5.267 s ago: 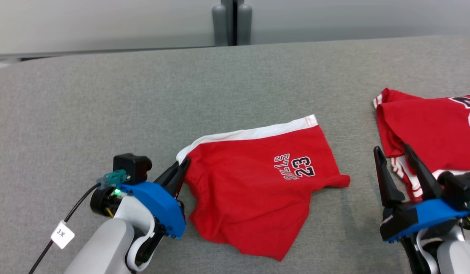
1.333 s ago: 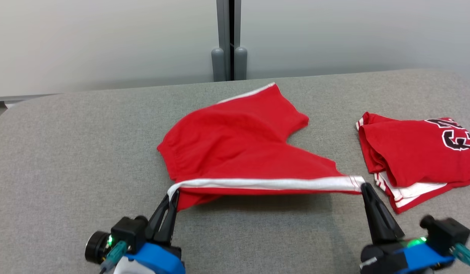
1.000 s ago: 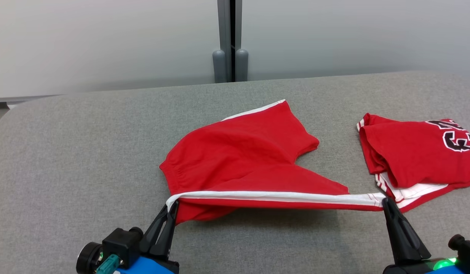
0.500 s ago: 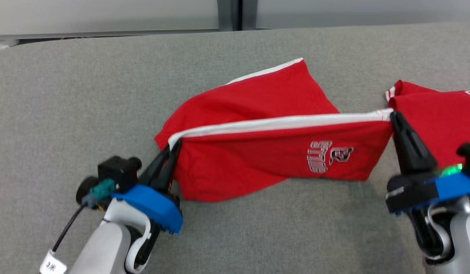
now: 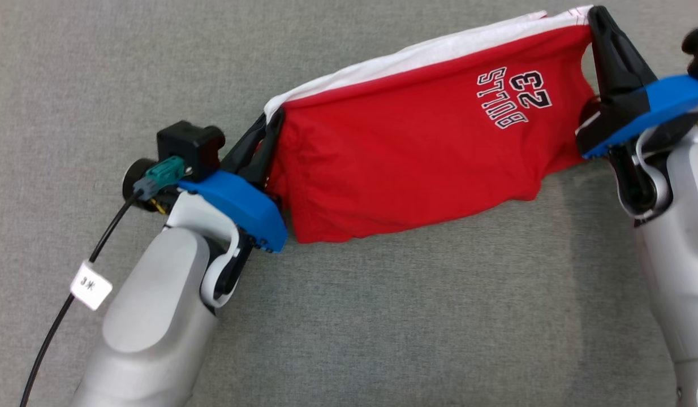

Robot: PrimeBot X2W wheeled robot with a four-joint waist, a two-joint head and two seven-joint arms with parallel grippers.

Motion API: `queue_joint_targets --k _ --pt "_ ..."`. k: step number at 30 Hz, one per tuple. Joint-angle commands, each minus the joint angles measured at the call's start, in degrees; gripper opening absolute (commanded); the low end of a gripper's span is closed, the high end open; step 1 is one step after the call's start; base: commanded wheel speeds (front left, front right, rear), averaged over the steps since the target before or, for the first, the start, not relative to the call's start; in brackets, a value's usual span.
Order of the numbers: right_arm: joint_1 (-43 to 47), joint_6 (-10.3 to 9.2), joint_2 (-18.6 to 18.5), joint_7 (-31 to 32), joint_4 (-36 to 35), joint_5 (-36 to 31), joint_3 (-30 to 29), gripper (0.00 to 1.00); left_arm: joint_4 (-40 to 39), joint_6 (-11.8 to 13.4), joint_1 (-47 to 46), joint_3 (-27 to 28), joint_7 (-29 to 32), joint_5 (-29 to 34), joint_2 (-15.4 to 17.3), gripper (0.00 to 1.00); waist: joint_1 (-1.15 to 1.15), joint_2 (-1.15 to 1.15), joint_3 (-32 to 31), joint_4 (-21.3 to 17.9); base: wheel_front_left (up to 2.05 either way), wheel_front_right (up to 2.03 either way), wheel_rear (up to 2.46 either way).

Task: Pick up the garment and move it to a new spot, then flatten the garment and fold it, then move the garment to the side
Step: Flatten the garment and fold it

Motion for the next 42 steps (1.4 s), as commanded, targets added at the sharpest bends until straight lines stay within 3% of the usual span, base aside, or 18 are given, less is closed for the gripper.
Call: queue_joint_targets --k 1,5,6,7,8,9,13,18,27,33,42 --pt "-3.50 0.00 -0.61 -0.98 4.09 0.39 1.03 0.00 1.45 -0.48 -2.65 -1.12 -0.66 -0.49 -0.32 0.00 -0.02 -0.02 1.70 1.50 0.00 0.00 0.00" --pt "-7.67 0.00 -0.27 -2.15 11.48 0.57 3.68 0.00 4.60 -0.51 -4.64 -3.48 -1.74 -1.46 -0.44 0.04 -0.02 -0.02 2.12 1.62 0.00 0.00 0.00" --pt "-8.52 0.00 -0.32 -2.80 12.81 0.54 4.17 0.00 5.08 -0.52 -5.05 -3.90 -2.45 -1.67 -0.40 0.37 -0.02 -0.02 2.13 1.60 0.00 0.00 0.00" --pt "-9.07 0.00 -0.23 -3.60 13.92 0.68 4.71 0.28 5.69 -0.52 -5.28 -4.28 -2.97 -1.84 -0.37 1.00 -0.02 -0.02 2.06 1.58 0.00 0.00 0.00" --pt "-9.31 0.00 -0.14 -4.65 14.78 0.76 5.24 0.69 6.17 -0.45 -5.27 -4.60 -3.54 -2.15 -0.42 1.00 -0.02 -0.02 1.90 1.49 0.00 0.00 0.00" --pt "-9.41 0.00 -0.09 -5.92 15.38 0.75 5.91 1.00 6.60 -0.36 -5.26 -4.63 -4.47 -1.98 -0.25 1.00 -0.02 -0.02 1.67 1.36 0.00 0.00 0.00" --pt "-7.98 0.00 -0.70 -10.71 15.85 0.14 7.93 1.00 7.37 0.86 -3.22 -3.39 -9.91 -1.84 -0.09 1.00 -0.02 -0.02 -0.14 0.37 0.00 0.00 0.00" --pt "-4.85 0.00 -0.99 -12.41 12.85 -1.17 7.68 1.00 5.92 3.59 -0.32 -1.07 -14.81 -1.54 0.12 1.00 -0.02 -0.02 -2.82 -1.17 0.00 0.00 0.00" --pt "9.51 0.00 1.40 -12.64 -1.81 -6.48 0.34 1.00 -7.08 10.10 8.55 8.06 -16.55 3.00 0.56 1.00 -0.02 -0.02 -9.16 -4.38 0.00 0.00 0.00" --pt "19.31 0.00 3.59 -11.99 -8.15 -8.79 -3.22 1.00 -11.52 10.89 15.74 12.26 -16.58 7.19 1.14 1.00 -0.02 -0.02 -13.31 -6.25 0.00 0.00 0.00" --pt "30.82 0.00 6.73 -6.66 -17.34 -10.68 -6.15 1.00 -9.33 10.43 24.41 13.09 -16.60 8.83 2.23 1.00 -0.02 -0.02 -17.80 -8.12 0.00 0.00 0.00"
